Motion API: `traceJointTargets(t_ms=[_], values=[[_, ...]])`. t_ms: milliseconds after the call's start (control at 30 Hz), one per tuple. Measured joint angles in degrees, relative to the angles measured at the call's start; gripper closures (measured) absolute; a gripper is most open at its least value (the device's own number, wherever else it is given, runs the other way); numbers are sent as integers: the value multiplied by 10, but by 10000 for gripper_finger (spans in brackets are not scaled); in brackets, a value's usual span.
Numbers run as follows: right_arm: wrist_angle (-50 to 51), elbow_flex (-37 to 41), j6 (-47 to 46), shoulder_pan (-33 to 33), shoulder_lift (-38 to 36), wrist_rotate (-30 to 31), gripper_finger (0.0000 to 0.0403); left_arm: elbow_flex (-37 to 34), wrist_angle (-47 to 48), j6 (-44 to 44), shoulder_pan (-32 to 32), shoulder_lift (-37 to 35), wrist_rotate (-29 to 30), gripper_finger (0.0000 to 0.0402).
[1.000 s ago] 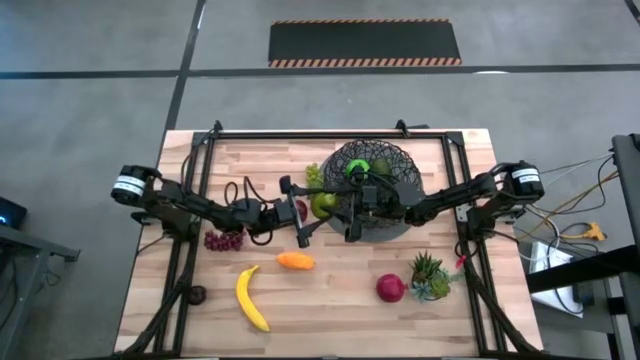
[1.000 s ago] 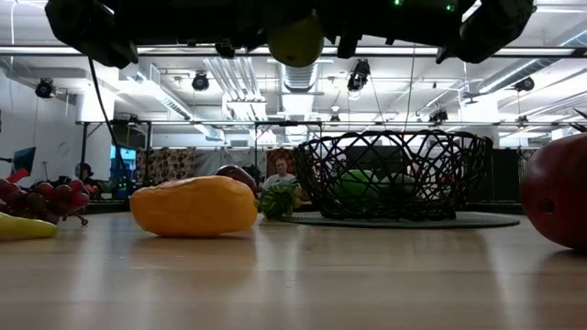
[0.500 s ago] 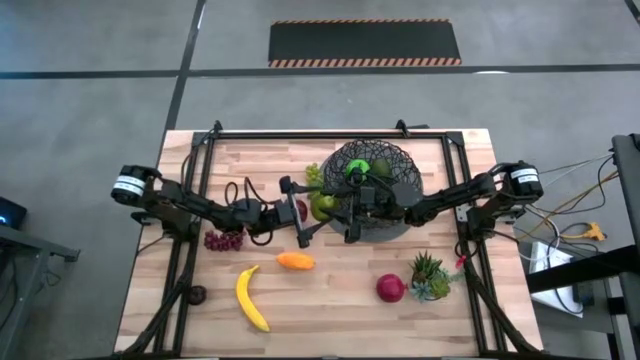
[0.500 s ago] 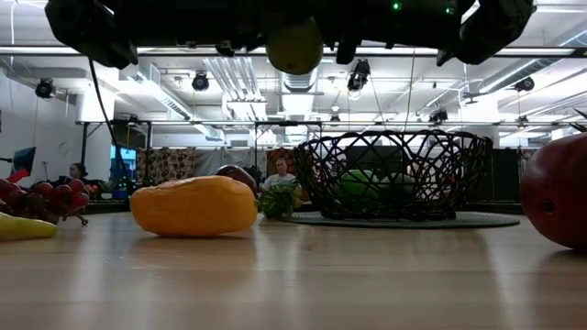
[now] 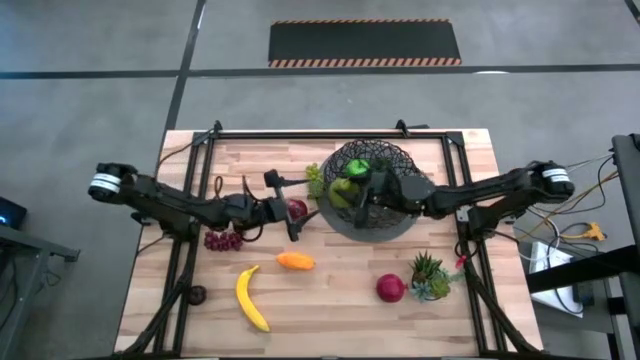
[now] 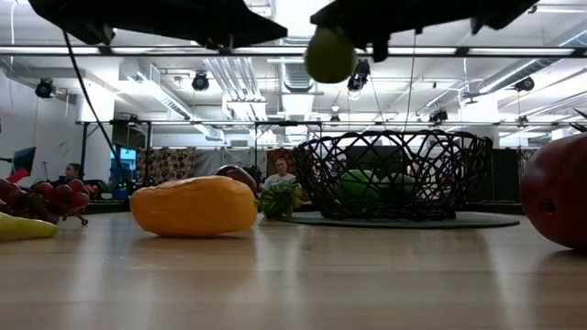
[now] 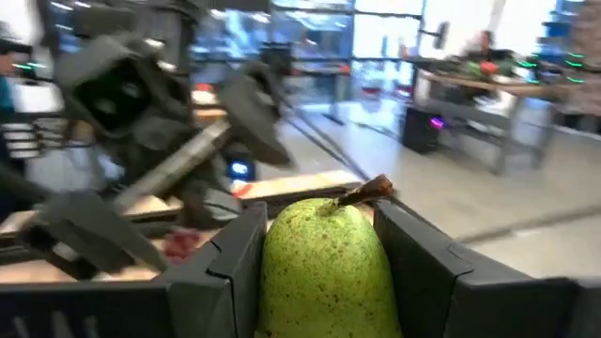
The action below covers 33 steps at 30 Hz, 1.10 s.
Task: Build produce basket
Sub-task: Put the pear into the wire basket
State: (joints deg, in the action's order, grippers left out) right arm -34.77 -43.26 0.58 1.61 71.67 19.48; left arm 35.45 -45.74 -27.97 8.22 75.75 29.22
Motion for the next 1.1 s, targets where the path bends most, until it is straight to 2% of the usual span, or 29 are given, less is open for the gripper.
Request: traceJointTargets(t_ms=[167, 333, 567, 767, 967, 1100], values=[[146, 3, -34, -6, -44, 130, 242, -29, 2, -11, -1, -62, 15, 27], [218, 17, -82, -8, -57, 239, 242, -61, 1, -24, -1, -113, 28, 27], [226, 79, -224, -9, -30, 276, 242, -90, -2, -20, -1, -150, 28, 27], [281, 124, -408, -9, -17, 335, 242, -105, -3, -20, -1, -162, 28, 27], [269, 133, -425, -9, -17, 369, 242, -110, -3, -24, -1, -164, 29, 27], [218, 128, -382, -9, 7, 382, 242, -110, -4, -24, -1, -164, 29, 27]])
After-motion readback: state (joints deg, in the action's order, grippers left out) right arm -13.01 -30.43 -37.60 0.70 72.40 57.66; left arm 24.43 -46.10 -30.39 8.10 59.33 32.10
